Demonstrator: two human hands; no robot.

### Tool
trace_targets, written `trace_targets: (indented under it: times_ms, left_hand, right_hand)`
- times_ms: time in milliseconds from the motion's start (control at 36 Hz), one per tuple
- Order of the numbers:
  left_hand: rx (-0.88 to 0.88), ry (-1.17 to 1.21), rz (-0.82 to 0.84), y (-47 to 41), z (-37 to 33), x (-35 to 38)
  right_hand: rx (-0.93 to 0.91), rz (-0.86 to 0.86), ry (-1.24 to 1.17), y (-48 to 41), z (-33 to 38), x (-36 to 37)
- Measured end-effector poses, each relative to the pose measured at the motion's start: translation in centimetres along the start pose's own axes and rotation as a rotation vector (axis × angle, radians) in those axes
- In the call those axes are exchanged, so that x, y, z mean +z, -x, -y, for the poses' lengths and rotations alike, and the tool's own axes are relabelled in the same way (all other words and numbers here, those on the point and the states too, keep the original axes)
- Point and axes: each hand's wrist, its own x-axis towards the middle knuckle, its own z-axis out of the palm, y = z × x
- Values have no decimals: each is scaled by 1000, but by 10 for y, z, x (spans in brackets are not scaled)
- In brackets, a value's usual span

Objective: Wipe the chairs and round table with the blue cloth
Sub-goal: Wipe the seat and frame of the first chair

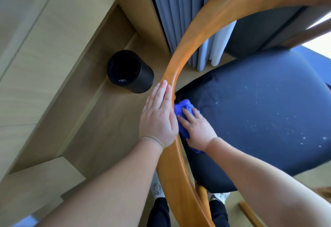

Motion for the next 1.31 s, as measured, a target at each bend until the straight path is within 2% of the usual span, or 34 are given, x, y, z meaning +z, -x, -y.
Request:
trace_targets:
  times_ms: [111,250,361,472,583,722,833,1000,1195,1306]
  left_hand:
    - [-3,-7,8,-1,-2,-1]
    - [-16,-42,25,-1,-5,-3]
    - [-3,-38,29,-1,-3,-3]
    - [-6,-41,37,0,-4,-3]
    - [-9,-44,40,0,-6,-3]
    - [-7,-52,37,0,-6,-3]
    - [4,-56,40,0,-6,-3]
    - [-2,-50,37,1,-6,-2]
    - [5,-57,47,1,-7,-3]
    - [-1,-72,50,1,-7,-4]
  right_hand:
    - [-160,21,-28,60,14,23]
    - [-214,104,-53,61,-4,7]
    - [-254,-32,-13,50,-32,-12]
    - [-93,-163,-39,23,-69,-46]
    - [140,-214,-115,-6,-102,-76]
    - [297,-265,-130,-35,-129,-87]
    - [417,-120,-158,-46,-127,-73]
    - [444,-89,-97,-46,-110,-63]
    - [303,55,110,8,-50,-27]
    - [155,175,60,69,-8,18]
